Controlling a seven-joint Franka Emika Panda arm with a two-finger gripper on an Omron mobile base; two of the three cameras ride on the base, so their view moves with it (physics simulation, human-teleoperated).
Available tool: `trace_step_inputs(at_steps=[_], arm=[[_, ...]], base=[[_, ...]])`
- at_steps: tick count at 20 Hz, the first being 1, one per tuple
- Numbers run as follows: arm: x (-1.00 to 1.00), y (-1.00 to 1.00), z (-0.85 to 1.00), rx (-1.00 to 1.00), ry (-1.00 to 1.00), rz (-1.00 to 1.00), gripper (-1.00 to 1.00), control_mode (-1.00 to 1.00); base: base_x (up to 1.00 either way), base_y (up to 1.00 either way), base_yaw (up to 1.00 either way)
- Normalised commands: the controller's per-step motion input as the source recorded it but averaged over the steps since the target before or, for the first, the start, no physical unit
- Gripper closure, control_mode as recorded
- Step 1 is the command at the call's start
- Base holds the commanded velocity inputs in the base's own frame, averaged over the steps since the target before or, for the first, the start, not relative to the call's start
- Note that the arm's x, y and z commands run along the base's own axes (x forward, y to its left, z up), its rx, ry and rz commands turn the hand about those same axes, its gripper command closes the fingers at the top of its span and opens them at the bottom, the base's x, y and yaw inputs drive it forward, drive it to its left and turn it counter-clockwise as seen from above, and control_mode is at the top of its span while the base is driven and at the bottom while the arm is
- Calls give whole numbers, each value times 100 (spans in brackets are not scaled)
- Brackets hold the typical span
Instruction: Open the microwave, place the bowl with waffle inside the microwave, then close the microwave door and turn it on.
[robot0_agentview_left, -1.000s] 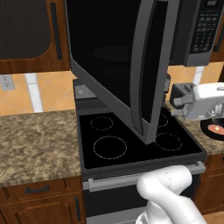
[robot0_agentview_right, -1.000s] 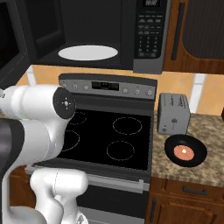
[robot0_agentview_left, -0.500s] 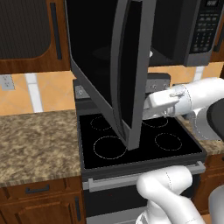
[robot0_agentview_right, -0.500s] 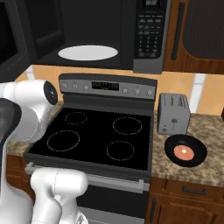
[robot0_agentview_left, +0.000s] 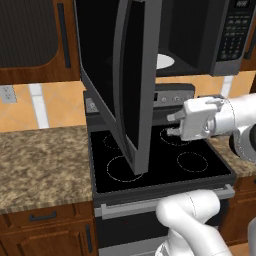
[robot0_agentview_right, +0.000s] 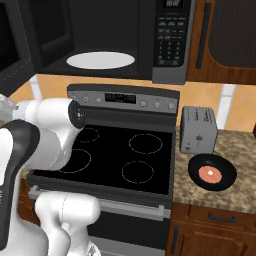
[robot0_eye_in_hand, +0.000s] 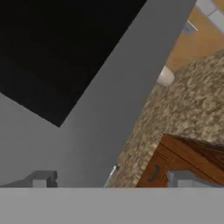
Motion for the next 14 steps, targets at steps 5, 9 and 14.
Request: trace_step_inputs(at_steps=[5, 9, 14], arm=[[35, -100, -31, -22, 22, -49, -100, -100], [77, -100, -56, -24, 12, -37, -100, -100], [83, -100, -55, -28, 12, -31, -100, -100]], base=[[0, 0, 0], [0, 0, 0], [0, 0, 0]])
